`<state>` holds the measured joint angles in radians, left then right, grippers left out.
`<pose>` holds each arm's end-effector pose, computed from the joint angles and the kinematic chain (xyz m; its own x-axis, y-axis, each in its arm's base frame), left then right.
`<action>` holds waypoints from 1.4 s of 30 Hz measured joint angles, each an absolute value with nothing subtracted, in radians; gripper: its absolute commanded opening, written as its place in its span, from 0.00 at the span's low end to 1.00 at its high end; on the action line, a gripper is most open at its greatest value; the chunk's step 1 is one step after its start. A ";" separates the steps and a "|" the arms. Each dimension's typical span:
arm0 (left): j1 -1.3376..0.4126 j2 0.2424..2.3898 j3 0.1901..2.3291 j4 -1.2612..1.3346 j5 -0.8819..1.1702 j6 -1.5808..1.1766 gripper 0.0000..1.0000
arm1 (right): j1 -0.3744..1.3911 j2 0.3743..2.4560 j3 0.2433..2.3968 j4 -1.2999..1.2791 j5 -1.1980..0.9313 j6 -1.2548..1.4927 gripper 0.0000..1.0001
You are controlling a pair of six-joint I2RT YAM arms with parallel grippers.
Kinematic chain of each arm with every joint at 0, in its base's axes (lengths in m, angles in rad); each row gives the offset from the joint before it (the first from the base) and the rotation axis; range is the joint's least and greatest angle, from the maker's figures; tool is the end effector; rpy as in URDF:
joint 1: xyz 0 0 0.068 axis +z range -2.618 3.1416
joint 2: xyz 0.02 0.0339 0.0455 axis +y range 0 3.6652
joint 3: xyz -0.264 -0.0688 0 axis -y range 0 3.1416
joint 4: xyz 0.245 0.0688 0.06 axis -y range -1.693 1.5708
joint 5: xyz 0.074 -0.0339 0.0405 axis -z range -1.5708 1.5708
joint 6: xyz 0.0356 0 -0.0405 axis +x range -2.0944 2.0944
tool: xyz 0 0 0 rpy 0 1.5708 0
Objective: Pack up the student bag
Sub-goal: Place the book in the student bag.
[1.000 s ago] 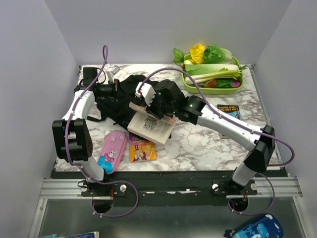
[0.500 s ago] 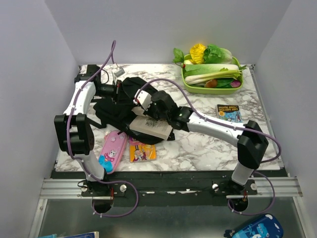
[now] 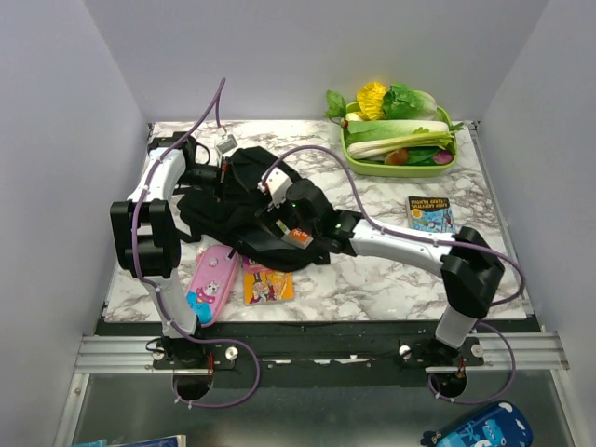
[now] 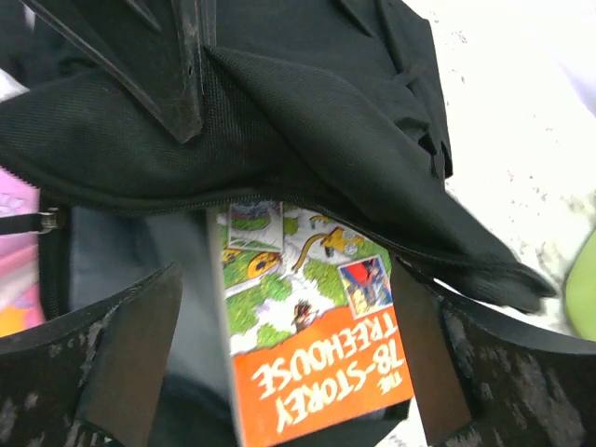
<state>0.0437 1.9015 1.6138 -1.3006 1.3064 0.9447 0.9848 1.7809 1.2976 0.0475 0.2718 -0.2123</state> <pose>0.3574 -0.0188 0.2679 -0.6083 0.1854 -0.7718 0.7928 0.1879 -0.5797 0.2392 0.3430 0.2653 -0.0875 -0.4988 -0.8623 -0.7022 0.6449 -0.3018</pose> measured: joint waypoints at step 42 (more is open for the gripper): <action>-0.060 1.655 1.357 -0.683 0.904 0.151 0.00 | 0.815 1.811 1.147 -0.185 0.247 0.411 0.01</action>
